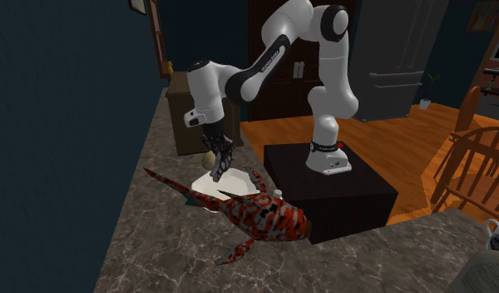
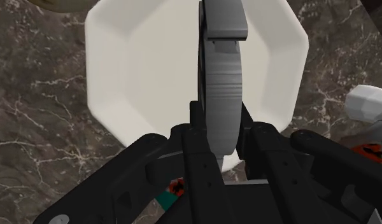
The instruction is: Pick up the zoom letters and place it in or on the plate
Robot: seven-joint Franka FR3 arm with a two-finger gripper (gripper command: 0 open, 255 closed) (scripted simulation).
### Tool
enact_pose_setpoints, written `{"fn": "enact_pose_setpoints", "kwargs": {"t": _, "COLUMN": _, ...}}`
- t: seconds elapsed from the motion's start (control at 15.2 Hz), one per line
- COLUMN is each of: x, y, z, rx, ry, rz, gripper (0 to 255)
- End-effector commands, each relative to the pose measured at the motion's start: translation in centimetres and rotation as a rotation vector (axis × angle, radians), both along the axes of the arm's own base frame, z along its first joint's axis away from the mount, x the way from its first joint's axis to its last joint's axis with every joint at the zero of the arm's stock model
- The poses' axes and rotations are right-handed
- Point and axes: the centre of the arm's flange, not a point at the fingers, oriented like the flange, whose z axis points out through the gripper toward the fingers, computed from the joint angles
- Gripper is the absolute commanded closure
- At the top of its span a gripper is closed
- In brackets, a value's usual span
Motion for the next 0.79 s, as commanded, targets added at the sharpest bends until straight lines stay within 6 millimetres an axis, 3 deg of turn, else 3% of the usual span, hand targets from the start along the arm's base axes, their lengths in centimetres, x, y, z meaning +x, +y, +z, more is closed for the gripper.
{"fn": "enact_pose_setpoints", "kwargs": {"t": 0.0, "x": -0.3, "y": 0.0, "z": -1.1, "rx": 0.0, "ry": 0.0, "rz": -0.001, "gripper": 255}}
{"fn": "enact_pose_setpoints", "kwargs": {"t": 0.73, "x": -0.3, "y": 0.0, "z": -6.9, "rx": 0.0, "ry": 0.0, "rz": -0.001, "gripper": 255}}
